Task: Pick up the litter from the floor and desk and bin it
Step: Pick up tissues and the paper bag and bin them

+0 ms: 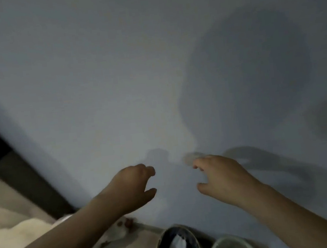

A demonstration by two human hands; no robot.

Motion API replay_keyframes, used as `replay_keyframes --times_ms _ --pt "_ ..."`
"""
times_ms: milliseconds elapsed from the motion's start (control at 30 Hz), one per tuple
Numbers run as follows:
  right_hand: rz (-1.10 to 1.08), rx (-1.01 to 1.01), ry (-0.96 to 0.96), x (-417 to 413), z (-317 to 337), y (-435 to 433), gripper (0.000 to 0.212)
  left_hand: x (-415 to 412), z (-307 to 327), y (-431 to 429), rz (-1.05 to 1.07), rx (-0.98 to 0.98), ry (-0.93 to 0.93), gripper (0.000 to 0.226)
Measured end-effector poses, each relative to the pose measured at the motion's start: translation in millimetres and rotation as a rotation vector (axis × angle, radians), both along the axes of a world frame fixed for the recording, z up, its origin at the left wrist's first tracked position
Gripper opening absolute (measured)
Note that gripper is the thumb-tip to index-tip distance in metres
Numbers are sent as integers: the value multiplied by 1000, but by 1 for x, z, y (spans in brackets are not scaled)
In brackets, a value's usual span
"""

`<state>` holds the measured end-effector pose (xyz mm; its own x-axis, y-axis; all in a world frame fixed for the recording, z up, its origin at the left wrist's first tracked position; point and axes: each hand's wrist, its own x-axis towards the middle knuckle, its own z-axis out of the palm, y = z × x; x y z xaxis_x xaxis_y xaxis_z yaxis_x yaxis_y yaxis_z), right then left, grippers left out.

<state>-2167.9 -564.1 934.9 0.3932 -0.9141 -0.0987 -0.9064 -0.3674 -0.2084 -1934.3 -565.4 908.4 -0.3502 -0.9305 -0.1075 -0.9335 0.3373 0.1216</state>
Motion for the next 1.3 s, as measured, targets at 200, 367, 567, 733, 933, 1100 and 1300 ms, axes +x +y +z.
replay_keyframes --times_ms 200,367,567,733,933,1100,1300 --pt "333 -108 -32 153 45 -6 46 134 44 68 343 -102 27 45" --pt "564 -128 -58 284 67 34 49 241 71 149 563 -109 10 37" --pt "756 -157 -131 435 83 108 40 359 91 258 767 -185 -10 42" --pt "928 -163 -155 552 89 175 36 444 93 351 950 -203 -21 42" --pt "1116 -170 -152 662 81 239 44 519 84 436 1157 -210 6 39" --pt "1247 -152 -129 738 71 265 45 573 70 472 1279 -187 31 40" --pt "1359 -129 -138 843 57 272 46 659 57 488 1406 -174 27 39"
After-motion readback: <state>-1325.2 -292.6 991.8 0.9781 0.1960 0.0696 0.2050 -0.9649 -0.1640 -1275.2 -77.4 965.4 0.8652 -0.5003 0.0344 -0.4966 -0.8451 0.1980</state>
